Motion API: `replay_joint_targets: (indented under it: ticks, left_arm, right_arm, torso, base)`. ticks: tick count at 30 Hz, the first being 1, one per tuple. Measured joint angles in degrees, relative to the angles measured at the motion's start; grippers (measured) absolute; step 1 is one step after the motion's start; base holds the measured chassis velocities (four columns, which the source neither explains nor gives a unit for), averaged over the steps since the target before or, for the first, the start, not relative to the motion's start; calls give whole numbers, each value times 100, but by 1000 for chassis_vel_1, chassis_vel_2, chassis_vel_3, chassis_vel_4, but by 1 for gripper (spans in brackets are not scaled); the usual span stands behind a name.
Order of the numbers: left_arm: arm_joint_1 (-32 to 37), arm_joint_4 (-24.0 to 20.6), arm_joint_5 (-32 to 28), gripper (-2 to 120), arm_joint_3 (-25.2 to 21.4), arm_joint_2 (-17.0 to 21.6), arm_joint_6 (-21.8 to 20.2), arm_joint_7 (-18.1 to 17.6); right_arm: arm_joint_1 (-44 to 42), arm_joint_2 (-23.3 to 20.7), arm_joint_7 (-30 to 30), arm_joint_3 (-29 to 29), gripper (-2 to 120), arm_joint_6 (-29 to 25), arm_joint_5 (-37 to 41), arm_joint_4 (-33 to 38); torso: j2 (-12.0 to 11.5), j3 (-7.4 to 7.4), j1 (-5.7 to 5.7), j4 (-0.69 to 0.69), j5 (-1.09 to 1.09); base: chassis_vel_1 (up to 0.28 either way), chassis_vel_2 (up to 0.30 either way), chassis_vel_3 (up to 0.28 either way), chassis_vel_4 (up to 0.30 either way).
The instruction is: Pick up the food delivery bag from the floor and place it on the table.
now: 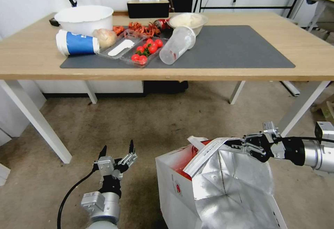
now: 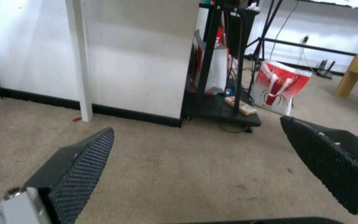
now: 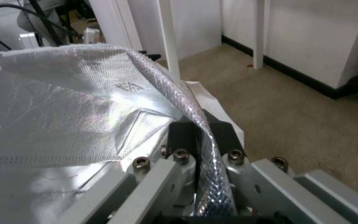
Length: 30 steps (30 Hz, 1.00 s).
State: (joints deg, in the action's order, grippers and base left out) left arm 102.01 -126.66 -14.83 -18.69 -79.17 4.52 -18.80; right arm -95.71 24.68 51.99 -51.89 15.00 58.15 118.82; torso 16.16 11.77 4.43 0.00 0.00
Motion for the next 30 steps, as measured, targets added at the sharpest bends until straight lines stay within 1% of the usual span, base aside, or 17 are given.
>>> replay_joint_targets:
  ticks: [4, 9, 16, 21, 24, 28, 30]
  left_arm:
    - [-2, 1, 0, 100, 1, -1, 0, -3]
    - [-3, 1, -11, 100, -1, -1, 0, -4]
    - [-8, 9, -17, 100, -1, -4, -3, -4]
    - [-14, 10, -22, 100, -2, -5, -4, -4]
    - [-18, 10, -36, 100, -3, -4, -6, -4]
    - [-19, 10, -42, 100, -4, -1, -7, -6]
    - [-19, 7, -52, 100, -6, 4, -10, -9]
  right_arm:
    - [9, -23, 12, 0, 0, 1, 4, -14]
    - [17, -35, 16, 11, 0, 2, 12, -20]
    - [-18, -41, 61, 22, 0, 13, 40, -6]
    - [-39, -24, 61, 36, 0, 17, 43, 22]
    - [-39, -23, 61, 41, 0, 26, 44, 47]
    - [-39, -28, 60, 41, 0, 27, 45, 50]
    - [-41, -28, 61, 42, 0, 29, 46, 62]
  torso:
    - [125, 92, 32, -1, 0]
    - [205, 145, 60, 0, 0]
    - [396, 284, 114, 0, 0]
    - [479, 337, 144, -1, 0]
    - [575, 401, 176, 0, 0]
    - [636, 443, 194, 0, 0]
    - [712, 490, 221, 0, 0]
  base:
    - [0, 0, 0, 0]
    - [0, 0, 0, 0]
    - [0, 0, 0, 0]
    - [0, 0, 0, 0]
    - [0, 0, 0, 0]
    - [0, 0, 0, 0]
    - [0, 0, 0, 0]
